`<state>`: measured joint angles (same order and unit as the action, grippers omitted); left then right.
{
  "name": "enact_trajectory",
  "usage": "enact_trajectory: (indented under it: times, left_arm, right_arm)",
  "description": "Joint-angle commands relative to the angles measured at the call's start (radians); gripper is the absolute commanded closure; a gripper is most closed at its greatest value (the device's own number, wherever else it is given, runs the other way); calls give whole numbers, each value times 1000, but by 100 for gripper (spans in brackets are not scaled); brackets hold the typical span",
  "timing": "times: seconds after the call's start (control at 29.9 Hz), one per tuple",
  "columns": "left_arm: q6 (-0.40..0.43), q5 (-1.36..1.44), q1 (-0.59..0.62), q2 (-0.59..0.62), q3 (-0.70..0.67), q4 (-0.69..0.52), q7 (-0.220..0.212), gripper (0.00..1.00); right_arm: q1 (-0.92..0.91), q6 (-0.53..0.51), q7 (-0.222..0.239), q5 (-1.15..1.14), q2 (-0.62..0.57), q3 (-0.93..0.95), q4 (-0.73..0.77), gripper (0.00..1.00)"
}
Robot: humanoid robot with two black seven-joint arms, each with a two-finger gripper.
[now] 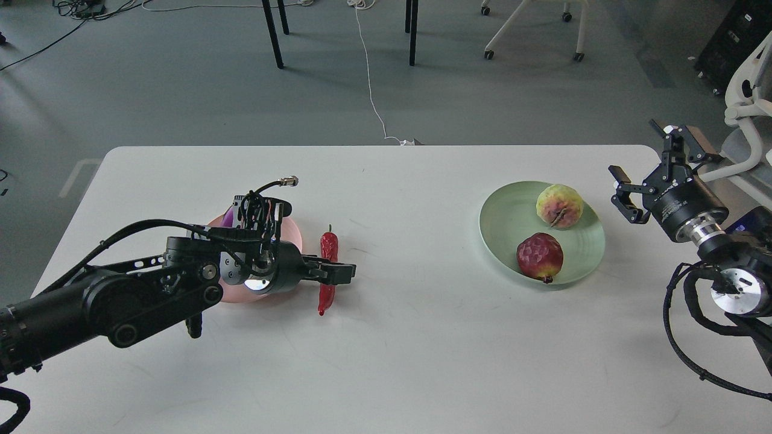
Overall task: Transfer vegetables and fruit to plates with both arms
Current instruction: 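Grasp the chili pepper with the left gripper and lift it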
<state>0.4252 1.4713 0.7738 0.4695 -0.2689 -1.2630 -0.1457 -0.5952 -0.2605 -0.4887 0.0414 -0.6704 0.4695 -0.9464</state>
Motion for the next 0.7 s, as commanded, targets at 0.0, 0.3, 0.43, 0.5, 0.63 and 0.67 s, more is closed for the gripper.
enact_trajectory:
  times: [0.0,0.3,0.43,0.5,0.63,0.67]
  left_arm:
    - [4,0,-1,1,0,1,1,25]
    - [9,0,1,0,48,1,-2,49]
    - [9,0,2,-2,48,1,-15,67]
    - [9,0,4,-3,46,1,-28,79]
    - [7,-2,10,-3,45,1,-38,88]
    - [7,-3,12,-3,43,1,-38,90]
  right_arm:
    - [2,0,0,0,0,0,0,2]
    - [3,0,0,0,0,0,-2,2]
    - [3,0,0,0,-11,0,-2,2]
    - [3,0,0,0,-11,0,-2,2]
    - [3,0,0,0,-11,0,-2,2]
    - [3,0,0,0,-9,0,-2,2]
